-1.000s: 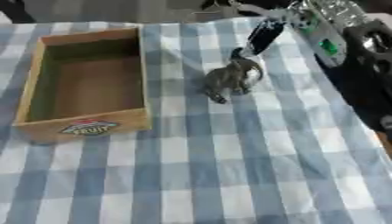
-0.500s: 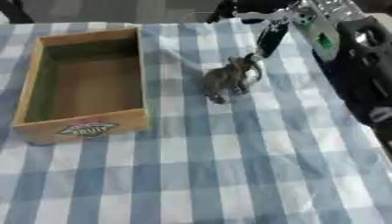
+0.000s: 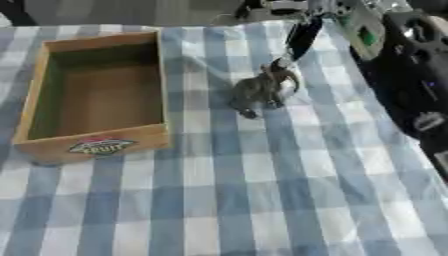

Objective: Pick up objects on the table and place them in the box.

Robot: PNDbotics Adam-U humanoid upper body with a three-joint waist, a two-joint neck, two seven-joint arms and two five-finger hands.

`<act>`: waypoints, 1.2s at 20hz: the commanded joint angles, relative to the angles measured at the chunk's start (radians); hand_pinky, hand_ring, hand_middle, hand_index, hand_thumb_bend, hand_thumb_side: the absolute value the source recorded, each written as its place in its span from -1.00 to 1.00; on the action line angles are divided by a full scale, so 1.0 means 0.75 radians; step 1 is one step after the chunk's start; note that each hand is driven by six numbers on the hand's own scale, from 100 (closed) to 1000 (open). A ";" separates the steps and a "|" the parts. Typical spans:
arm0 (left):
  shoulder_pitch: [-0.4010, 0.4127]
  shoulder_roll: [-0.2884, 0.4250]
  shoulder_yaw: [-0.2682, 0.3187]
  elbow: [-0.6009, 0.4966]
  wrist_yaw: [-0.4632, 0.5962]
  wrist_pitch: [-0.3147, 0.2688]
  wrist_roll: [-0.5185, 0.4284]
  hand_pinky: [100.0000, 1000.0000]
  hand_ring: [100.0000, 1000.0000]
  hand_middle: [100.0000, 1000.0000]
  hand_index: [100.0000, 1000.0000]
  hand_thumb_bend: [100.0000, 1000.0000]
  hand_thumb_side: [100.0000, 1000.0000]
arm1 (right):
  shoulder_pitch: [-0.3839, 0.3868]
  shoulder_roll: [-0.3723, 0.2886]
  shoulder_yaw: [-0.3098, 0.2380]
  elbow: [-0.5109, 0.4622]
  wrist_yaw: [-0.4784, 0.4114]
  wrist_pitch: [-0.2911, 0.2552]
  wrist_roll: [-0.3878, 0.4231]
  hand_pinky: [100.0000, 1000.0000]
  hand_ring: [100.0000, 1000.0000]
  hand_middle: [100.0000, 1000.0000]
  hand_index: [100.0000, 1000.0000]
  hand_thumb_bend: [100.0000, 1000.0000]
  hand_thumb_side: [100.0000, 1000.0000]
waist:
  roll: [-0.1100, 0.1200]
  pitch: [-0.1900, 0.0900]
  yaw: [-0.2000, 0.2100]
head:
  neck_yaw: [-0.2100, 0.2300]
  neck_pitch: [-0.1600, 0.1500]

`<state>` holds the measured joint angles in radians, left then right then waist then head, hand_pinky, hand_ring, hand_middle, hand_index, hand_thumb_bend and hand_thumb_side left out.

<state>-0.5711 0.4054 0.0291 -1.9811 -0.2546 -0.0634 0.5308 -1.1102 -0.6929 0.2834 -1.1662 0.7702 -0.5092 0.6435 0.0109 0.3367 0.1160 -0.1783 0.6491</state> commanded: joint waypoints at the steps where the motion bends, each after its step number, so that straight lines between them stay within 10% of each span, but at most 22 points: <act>1: -0.010 0.038 0.005 -0.025 0.003 0.001 0.000 0.72 0.73 0.75 0.76 -1.00 0.35 | -0.033 -0.025 -0.022 -0.026 -0.062 -0.050 0.146 0.66 0.83 0.54 0.81 0.22 -0.67 | 0.000 -0.032 -0.002 | 0.002 0.003; 11: -0.014 0.035 0.007 -0.025 0.003 0.000 0.004 0.72 0.73 0.75 0.76 -1.00 0.35 | -0.013 -0.033 -0.011 -0.083 -0.172 0.017 0.312 0.65 0.82 0.51 0.77 0.20 -0.73 | 0.001 -0.028 0.005 | -0.001 0.004; 24: -0.020 0.029 0.007 -0.025 0.007 -0.001 0.004 0.72 0.73 0.75 0.76 -1.00 0.34 | 0.013 -0.013 0.022 -0.073 -0.165 0.039 0.252 0.60 0.79 0.43 0.65 0.13 -0.73 | 0.006 -0.017 0.013 | -0.009 0.000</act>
<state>-0.5718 0.4054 0.0291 -1.9811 -0.2516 -0.0634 0.5312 -1.0847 -0.6889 0.3043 -1.2096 0.6464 -0.3963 0.7565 0.0140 0.3436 0.1241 -0.1829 0.6498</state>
